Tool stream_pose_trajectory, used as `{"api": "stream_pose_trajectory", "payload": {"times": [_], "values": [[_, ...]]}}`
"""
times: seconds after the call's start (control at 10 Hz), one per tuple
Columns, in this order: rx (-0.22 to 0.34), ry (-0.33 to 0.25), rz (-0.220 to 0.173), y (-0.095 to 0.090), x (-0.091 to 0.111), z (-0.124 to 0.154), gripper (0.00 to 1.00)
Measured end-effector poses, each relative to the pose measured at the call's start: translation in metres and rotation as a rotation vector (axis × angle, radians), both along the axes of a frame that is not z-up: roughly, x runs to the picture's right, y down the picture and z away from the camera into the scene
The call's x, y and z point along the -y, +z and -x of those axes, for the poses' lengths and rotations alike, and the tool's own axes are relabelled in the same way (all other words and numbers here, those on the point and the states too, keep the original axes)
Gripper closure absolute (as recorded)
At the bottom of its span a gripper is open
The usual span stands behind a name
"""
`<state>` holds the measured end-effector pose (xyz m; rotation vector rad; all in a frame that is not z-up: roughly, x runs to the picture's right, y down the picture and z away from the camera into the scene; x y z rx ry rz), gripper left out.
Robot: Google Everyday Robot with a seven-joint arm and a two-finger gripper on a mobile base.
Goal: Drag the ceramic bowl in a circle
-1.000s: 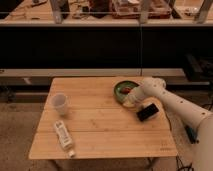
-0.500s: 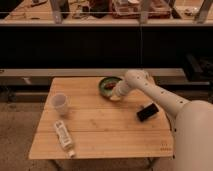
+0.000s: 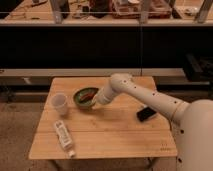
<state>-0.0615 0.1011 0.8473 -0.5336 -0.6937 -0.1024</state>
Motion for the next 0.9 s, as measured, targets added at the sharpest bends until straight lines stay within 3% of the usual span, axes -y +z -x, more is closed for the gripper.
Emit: {"api": "stream_pose_trajectory", "payload": {"times": [0.1,0.2,0.4,0.5,0.6,0.7,0.9], "values": [[0.02,-0.022,0.037,-0.014,-0.027,-0.005,0.93],[0.017,-0.023,0.055,-0.019,-0.04,-0.013,0.93],[-0.026,0.038,0.103,-0.029,-0.064,-0.043,0.93],[-0.075,0.104,0.126,-0.031,-0.071,-0.067,0.93],[-0.117,0.147,0.13,-0.03,-0.074,-0.086,0.93],[-0.193,0.212,0.11,-0.026,-0.069,-0.121,0.93],[-0.291,0.29,0.071,-0.02,-0.06,-0.168,0.93]]}}
